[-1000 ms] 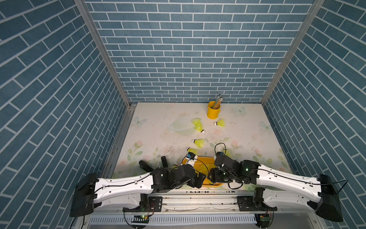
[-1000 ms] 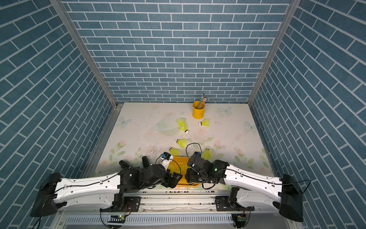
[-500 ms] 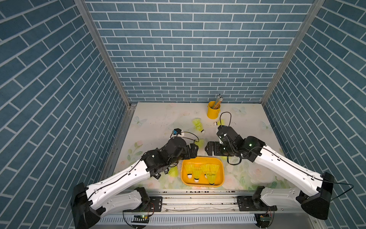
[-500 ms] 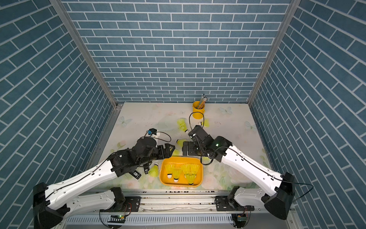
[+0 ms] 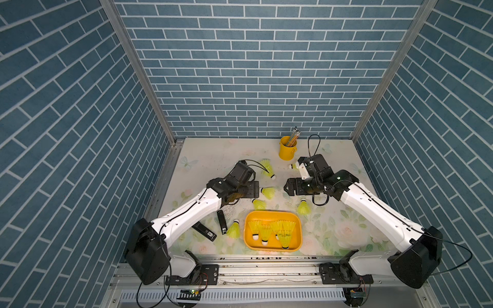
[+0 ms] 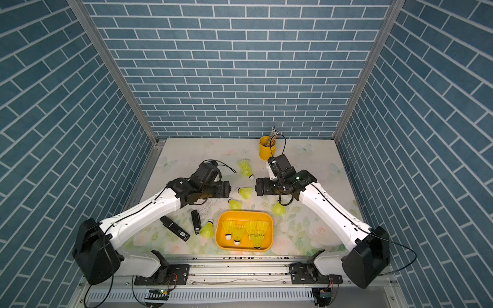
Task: Put the shuttlecocks into the storage box
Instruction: Pick up the shuttlecock at the center of the board.
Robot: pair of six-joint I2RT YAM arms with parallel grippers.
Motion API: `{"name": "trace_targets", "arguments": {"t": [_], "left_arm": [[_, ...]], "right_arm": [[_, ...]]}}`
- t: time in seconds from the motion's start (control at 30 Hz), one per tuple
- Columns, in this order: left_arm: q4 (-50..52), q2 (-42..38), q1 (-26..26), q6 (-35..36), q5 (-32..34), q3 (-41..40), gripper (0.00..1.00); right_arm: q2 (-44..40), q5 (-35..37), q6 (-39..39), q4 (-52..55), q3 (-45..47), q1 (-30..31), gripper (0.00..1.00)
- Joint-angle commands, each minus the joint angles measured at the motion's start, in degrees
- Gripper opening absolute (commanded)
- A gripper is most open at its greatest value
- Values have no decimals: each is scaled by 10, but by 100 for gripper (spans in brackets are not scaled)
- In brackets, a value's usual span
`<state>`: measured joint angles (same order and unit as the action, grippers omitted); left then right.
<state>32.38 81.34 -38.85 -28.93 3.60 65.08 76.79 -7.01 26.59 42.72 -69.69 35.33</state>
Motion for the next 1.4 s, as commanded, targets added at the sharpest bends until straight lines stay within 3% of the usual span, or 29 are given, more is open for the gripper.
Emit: {"name": "trace_targets", "arguments": {"t": [0.0, 0.37, 0.5, 0.7, 0.93, 1.13, 1.37], "left_arm": [[51, 21, 10, 147, 39, 25, 83], [-90, 67, 11, 438, 16, -15, 78], [-139, 95, 29, 526, -10, -26, 78], [-162, 154, 50, 646, -67, -9, 66], [-197, 224, 53, 701, -66, 17, 65], [-253, 234, 54, 758, -84, -16, 66], [-216, 276, 56, 767, -133, 22, 68]], "right_arm": [[17, -34, -59, -21, -5, -19, 92], [43, -122, -91, -68, 22, -33, 92], [39, -150, -61, -88, 38, -49, 92], [9, -211, 13, -182, 111, -86, 92], [-6, -274, 119, -294, 195, -126, 92], [6, -283, 121, -303, 203, -128, 91], [8, -291, 140, -331, 228, -129, 90]]}}
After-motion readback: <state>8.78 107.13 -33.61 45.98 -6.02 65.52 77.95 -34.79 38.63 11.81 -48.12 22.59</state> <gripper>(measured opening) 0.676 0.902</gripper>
